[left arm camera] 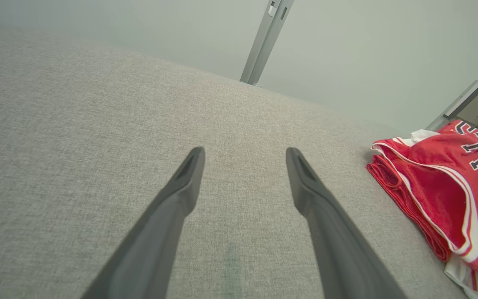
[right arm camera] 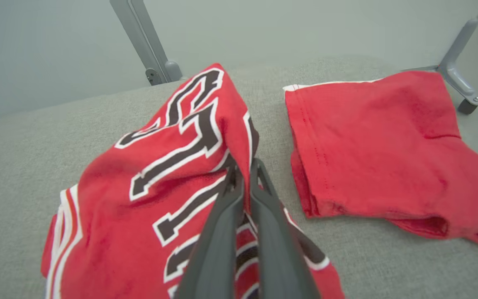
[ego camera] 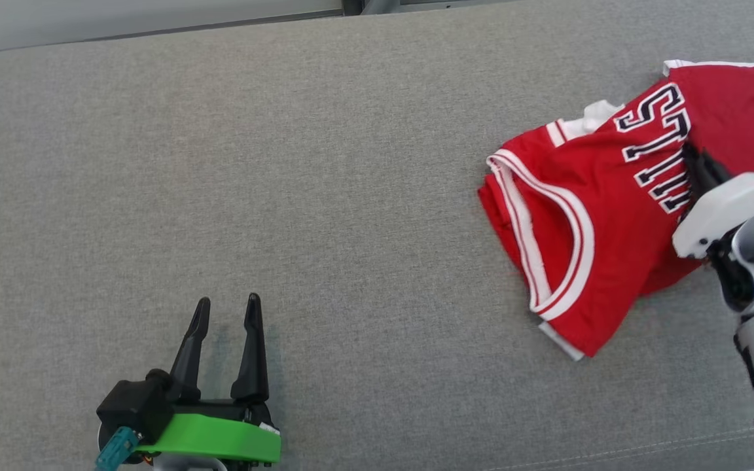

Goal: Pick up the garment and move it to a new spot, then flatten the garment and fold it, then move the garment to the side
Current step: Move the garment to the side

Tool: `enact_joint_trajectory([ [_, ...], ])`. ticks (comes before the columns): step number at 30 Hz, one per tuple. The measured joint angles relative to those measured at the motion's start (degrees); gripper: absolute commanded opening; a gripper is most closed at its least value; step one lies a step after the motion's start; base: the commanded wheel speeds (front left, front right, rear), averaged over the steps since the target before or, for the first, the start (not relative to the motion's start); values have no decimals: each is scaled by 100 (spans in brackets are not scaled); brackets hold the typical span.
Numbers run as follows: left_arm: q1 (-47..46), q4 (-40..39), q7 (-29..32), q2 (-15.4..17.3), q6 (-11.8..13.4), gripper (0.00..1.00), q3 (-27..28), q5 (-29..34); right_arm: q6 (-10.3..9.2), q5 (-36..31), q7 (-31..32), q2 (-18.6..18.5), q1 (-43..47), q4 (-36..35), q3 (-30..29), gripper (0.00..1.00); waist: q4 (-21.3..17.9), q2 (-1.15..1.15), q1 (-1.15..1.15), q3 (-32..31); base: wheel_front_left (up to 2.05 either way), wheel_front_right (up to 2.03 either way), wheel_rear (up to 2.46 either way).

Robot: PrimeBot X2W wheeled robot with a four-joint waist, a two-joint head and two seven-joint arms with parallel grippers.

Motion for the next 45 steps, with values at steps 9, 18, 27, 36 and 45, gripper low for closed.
enact_joint_trajectory([
  [9, -71, 12, 0, 0, 30, 100, -68, -51, 0, -288, 372, -459, -981, 151, -197, 0, 377, 0, 0, 221, 0, 0, 0],
  [18, -4, -27, 0, 0, 56, 100, -26, -101, 0, -336, 517, -630, -1065, -88, -615, 0, 269, 0, 0, 204, 0, 0, 0],
  [27, -32, -18, 0, 0, 16, 100, -14, -56, -1, -557, 481, -498, -1053, -224, -1055, 0, -26, 0, 0, 150, 0, 0, 0],
  [36, -107, 70, 0, 0, -78, 100, -53, 56, -1, -901, 334, -528, -1308, 201, -1548, 0, 5, 0, 0, 342, 0, 0, 0],
  [45, -198, 136, 0, 0, -121, 100, -111, 131, -1, -1544, -153, -583, -1481, 1031, -2448, 0, 242, 0, 0, 547, 0, 0, 0],
])
